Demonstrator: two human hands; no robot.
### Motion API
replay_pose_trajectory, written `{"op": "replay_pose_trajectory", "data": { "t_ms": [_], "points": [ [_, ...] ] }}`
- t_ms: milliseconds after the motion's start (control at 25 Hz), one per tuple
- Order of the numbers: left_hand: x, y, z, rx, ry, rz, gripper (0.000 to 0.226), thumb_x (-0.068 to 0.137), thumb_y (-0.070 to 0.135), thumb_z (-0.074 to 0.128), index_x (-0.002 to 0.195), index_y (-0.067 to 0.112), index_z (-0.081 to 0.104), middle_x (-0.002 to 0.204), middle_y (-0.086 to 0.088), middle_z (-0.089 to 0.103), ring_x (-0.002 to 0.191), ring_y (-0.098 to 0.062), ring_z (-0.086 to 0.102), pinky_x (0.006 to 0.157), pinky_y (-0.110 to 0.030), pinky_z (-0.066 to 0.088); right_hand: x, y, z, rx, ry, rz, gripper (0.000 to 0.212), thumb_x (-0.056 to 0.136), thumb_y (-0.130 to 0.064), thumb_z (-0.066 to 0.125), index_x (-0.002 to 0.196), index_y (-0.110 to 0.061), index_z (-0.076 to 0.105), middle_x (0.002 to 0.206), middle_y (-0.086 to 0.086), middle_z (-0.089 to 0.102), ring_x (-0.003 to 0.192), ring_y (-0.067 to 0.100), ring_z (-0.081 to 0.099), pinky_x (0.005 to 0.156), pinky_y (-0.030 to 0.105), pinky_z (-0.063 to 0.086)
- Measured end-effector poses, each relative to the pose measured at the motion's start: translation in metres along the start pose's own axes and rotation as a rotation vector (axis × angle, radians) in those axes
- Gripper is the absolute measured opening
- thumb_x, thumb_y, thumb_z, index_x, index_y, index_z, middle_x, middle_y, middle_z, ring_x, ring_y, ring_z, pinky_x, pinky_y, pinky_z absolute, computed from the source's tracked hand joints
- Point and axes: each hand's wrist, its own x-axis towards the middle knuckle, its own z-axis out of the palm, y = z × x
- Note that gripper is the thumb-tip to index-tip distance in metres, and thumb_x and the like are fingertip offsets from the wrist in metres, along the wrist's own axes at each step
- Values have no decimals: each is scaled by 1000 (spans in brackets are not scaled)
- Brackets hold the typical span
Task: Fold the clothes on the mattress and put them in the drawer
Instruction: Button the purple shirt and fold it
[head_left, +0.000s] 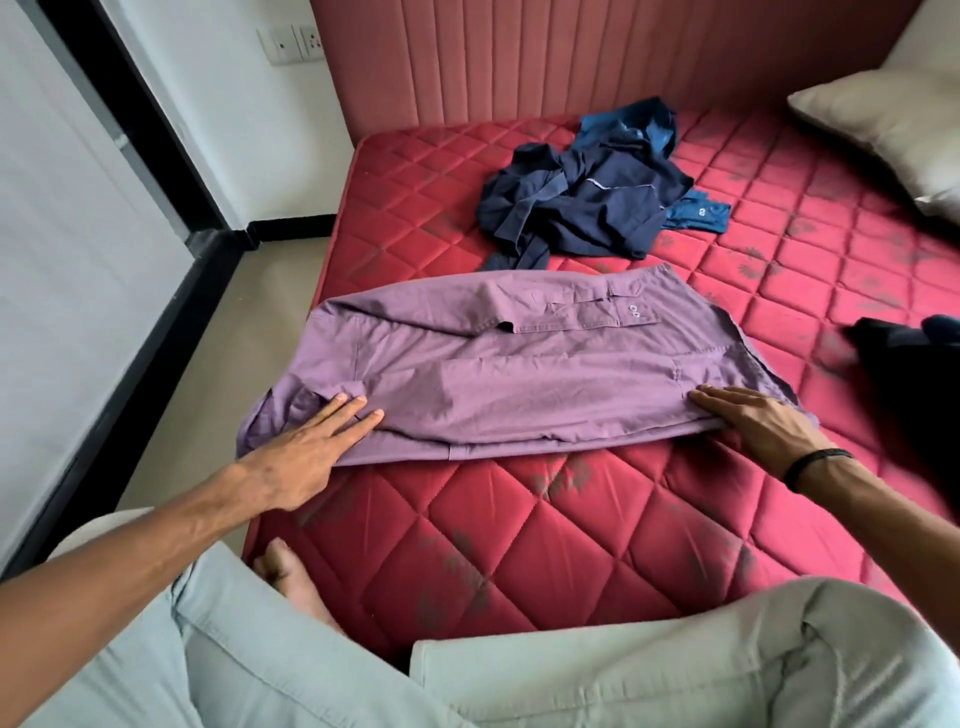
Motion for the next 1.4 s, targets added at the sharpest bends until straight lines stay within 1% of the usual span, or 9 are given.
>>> {"op": "replay_pose_trajectory", "data": {
  "t_ms": [200,320,440,560,720,960,1040,1200,1400],
  "points": [
    [-47,32,-1,7,-51,41,102,85,-11,41,161,31,-11,166,11,-23,153,-15,-25,126,-26,-1,-65,-21,-25,-31,-64,-32,108,20,28,72,124,-3,73,118,18,74,98,38,75,96,26,40],
    [-57,28,1,120,-137,50,98,92,6,47,157,37,-19,165,11,-28,153,-13,-26,130,-38,1,-90,-32,-34,28,-180,71,114,32,24,63,140,-12,62,135,10,67,119,31,69,105,15,29],
    [-51,14,-17,-39,-348,57,103,91,55,64,161,40,-10,161,21,-28,151,-5,-25,128,-36,1,-85,-26,-47,89,-513,217,92,66,-14,68,154,-22,43,154,-1,50,142,16,48,114,14,24],
    [-32,3,-57,-456,-218,-54,65,78,74,71,135,46,61,150,20,51,140,-7,48,116,-29,39,-32,-25,-72,179,-708,360,84,67,-75,79,134,-28,65,130,-7,69,115,14,67,102,22,48],
    [19,-29,-75,-635,430,-419,10,92,29,74,100,25,79,106,3,78,97,-19,70,81,-27,49,70,-47,-82,98,-316,447,44,88,-39,79,124,-16,68,107,6,75,91,24,65,84,28,45],
    [89,-81,-41,-781,434,-715,29,85,37,80,107,19,72,120,-19,71,115,-36,66,97,-39,50,208,-60,-23,95,-300,441,79,91,-31,75,158,-25,34,132,20,66,121,39,63,98,41,45],
    [101,-86,-23,-822,553,-700,65,75,47,81,127,10,70,120,-18,72,112,-34,68,96,-40,51,240,-56,-6,-38,-410,373,59,90,-29,75,144,-20,54,136,19,63,122,40,60,101,39,46],
    [116,-111,-1,-1058,726,-729,58,75,59,78,116,17,78,106,-9,78,100,-24,72,92,-35,53,288,-54,-19,-244,-483,260,5,88,-20,73,92,-22,74,107,16,73,101,37,67,85,37,53],
    [132,-121,0,-1066,726,-652,31,87,39,79,105,14,80,98,-15,77,90,-33,72,76,-27,44,331,-71,-60,-195,-61,506,17,83,-19,59,96,-19,69,110,24,68,98,46,66,81,45,55]
  ]
}}
